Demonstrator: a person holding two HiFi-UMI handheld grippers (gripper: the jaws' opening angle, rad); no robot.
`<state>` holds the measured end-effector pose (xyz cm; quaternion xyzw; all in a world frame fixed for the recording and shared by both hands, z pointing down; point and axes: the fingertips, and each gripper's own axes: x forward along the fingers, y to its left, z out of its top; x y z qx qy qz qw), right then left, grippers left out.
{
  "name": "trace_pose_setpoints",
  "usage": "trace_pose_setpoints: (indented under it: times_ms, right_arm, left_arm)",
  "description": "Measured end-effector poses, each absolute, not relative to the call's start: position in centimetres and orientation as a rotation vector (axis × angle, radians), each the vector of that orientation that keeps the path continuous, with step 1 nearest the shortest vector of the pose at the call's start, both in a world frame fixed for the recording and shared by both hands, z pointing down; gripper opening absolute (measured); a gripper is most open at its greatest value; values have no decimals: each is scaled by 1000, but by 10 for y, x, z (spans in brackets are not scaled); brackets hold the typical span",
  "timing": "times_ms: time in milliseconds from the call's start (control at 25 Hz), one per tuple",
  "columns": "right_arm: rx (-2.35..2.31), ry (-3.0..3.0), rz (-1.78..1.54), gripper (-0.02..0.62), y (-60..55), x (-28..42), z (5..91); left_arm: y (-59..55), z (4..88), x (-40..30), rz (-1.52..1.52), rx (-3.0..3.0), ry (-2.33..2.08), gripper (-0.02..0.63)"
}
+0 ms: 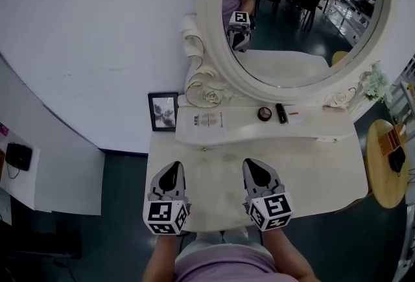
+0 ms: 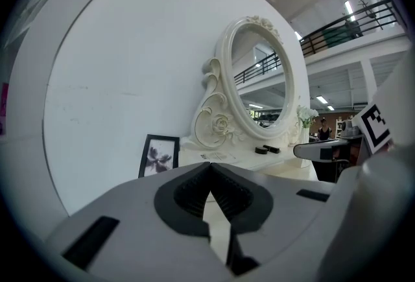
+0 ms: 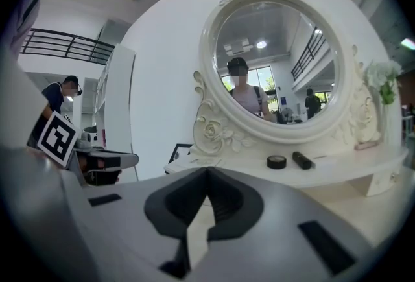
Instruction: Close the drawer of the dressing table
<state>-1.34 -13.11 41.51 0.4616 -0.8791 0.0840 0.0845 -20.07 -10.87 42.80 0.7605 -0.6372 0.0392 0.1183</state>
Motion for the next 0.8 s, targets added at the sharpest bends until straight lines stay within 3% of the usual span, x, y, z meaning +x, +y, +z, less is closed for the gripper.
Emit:
trace_pose_setpoints:
  times_ms: [800]
  right_arm:
    - [1355,-2658,249,3,-131,-16,405]
  left_arm:
    - [-106,424,-202,103,2227,-1857,3]
